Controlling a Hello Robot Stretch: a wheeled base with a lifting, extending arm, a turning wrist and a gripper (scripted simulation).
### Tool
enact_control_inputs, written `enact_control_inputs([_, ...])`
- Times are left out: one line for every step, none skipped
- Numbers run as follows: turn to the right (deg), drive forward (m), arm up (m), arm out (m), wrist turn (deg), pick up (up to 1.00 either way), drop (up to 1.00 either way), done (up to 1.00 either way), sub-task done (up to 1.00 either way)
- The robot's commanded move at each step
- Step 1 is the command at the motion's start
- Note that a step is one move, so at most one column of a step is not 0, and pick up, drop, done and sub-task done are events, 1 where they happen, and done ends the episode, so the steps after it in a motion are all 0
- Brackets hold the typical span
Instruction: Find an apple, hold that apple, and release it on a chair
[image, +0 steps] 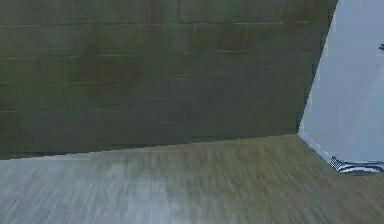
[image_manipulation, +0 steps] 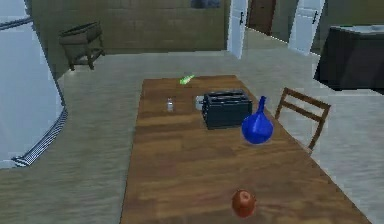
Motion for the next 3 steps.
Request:
enact_control_inputs([0.0, 0.20, 0.00, 0.00, 0.0, 0.00, 0.00, 0.00, 0.00])
enact_control_inputs([30.0, 0.00, 0.00, 0.00, 0.0, 0.00, 0.00, 0.00, 0.00])
enact_control_inputs([0.0, 0.20, 0.00, 0.00, 0.0, 0.00, 0.00, 0.00, 0.00])
